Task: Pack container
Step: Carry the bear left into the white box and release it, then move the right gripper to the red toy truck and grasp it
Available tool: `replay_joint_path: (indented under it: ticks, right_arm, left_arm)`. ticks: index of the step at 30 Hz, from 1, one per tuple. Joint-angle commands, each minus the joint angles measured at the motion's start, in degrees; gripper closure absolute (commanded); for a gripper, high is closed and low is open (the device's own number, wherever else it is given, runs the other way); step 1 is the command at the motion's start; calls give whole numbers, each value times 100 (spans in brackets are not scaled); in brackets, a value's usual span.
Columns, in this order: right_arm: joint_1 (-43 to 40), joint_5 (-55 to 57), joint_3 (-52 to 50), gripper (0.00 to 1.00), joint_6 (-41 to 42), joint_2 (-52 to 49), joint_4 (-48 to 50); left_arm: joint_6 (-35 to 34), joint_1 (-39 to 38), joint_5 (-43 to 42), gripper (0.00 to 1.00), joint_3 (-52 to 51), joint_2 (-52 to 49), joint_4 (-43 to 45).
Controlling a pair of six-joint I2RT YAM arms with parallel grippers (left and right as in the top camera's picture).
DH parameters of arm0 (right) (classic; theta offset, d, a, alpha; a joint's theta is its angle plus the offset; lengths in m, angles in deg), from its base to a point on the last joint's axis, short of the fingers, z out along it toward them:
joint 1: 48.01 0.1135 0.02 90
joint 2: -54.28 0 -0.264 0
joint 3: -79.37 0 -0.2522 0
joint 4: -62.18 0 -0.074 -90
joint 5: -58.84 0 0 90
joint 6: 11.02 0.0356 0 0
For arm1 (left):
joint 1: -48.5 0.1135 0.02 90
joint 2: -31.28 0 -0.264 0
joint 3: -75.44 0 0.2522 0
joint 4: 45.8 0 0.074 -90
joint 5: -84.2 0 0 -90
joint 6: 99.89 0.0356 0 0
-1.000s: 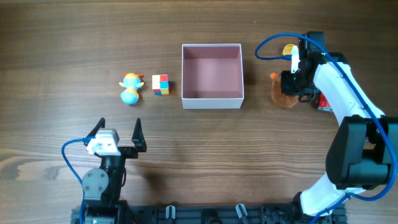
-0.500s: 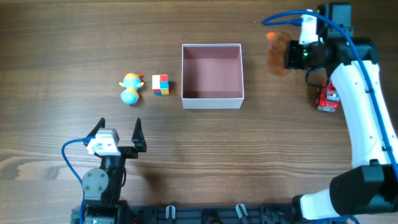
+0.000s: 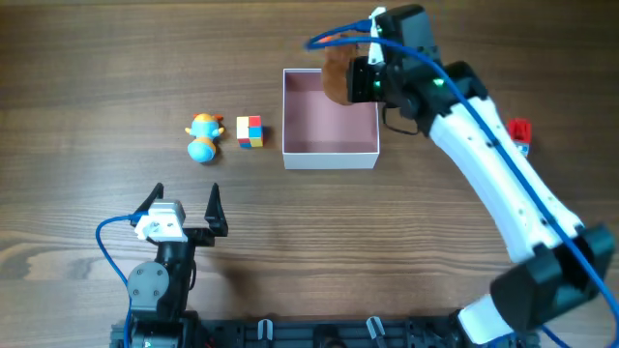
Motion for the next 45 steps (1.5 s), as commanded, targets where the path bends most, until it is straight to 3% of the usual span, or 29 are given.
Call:
replay_joint_path:
  ticks: [1, 6, 15, 18, 24, 30, 31, 34, 38, 45]
  right_arm:
    - [20, 114, 122, 83, 173, -649, 85]
    - [17, 125, 122, 80, 168, -1189, 122]
    - [2, 719, 122, 75, 164, -1209, 181]
    - [2, 719, 122, 64, 164, -1209, 186]
    - [2, 717, 188, 24, 166, -1202, 361]
    - [-389, 1029, 1392, 8, -170, -1010, -754]
    - [-529, 1233, 1504, 0, -177, -935, -955]
    - [-1451, 1600, 1541, 0, -673, -619, -1722]
    - [-2876, 1263, 1534, 0, -815, -590, -3241]
    - [-3753, 1121, 804, 0, -1342, -601, -3200]
  left_arm:
    - [94, 55, -111, 0, -7, 52, -46]
    - [94, 55, -111, 0, -7, 52, -46]
    - [94, 55, -111, 0, -7, 52, -46]
    - [94, 55, -111, 0, -7, 52, -46]
    - [94, 55, -111, 0, -7, 52, -46]
    - [94, 55, -111, 0, -7, 52, -46]
    - [94, 55, -111, 0, -7, 52, -46]
    - [94, 55, -114, 0, -7, 52, -46]
    - [94, 55, -111, 0, -7, 52, -46]
    - [94, 55, -114, 0, -7, 52, -46]
